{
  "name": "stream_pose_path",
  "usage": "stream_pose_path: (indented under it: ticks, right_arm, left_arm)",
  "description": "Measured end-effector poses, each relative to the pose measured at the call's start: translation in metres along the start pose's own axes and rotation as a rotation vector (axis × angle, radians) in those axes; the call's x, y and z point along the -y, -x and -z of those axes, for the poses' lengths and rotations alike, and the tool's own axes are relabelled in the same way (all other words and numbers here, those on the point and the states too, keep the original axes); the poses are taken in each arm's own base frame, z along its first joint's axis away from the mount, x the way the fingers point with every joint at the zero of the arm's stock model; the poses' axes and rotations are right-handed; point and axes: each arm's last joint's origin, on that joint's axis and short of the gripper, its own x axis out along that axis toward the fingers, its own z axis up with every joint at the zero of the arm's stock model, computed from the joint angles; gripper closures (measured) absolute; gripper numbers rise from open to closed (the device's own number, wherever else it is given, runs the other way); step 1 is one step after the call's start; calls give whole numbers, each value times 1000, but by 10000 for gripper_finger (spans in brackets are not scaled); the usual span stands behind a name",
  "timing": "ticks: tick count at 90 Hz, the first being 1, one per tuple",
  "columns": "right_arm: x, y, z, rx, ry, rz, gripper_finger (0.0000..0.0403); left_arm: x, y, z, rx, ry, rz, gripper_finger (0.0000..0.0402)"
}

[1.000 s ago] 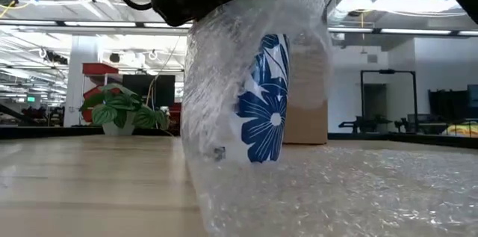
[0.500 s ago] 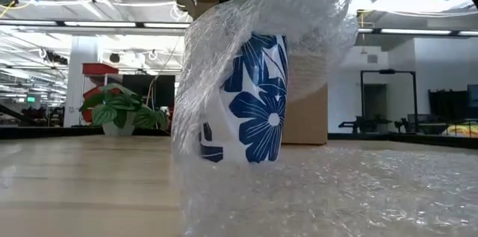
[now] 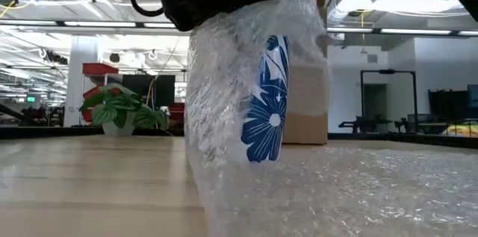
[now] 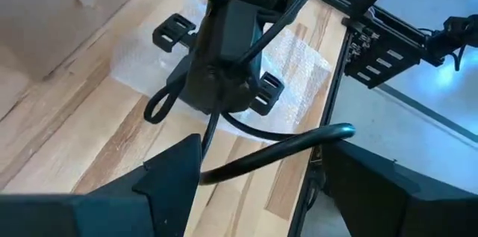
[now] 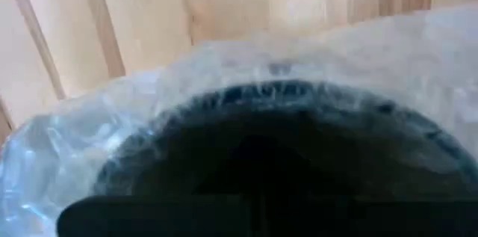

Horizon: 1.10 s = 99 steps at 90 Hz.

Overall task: Wrap mug
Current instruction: Wrap the blue mug with bubble wrap

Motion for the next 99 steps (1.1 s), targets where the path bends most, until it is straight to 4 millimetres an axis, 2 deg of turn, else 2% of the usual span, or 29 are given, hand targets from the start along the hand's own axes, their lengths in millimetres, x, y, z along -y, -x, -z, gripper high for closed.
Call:
stream_pose_path:
  ticks: [8, 24, 40, 59, 73, 89, 99]
  right_arm:
    - [0, 1, -2, 19, -1, -8, 402]
    - [1, 26, -3, 61, -3, -15, 402]
    - [6, 73, 3, 141, -26, -37, 384]
    - [9, 126, 26, 189, -57, -69, 345]
    - [2, 157, 58, 139, -15, -52, 337]
    - [-22, 162, 87, 99, 56, -27, 336]
    - [-31, 136, 100, 20, 49, 70, 336]
  left_arm:
    - [0, 0, 0, 2, 4, 1, 151]
    - [0, 0, 0, 5, 6, 1, 151]
    - [0, 0, 0, 7, 7, 0, 151]
    - [0, 0, 0, 6, 6, -1, 151]
    - [0, 0, 0, 5, 6, -1, 151]
    - [0, 0, 0, 3, 3, -1, 151]
    - [0, 0, 0, 2, 2, -1, 151]
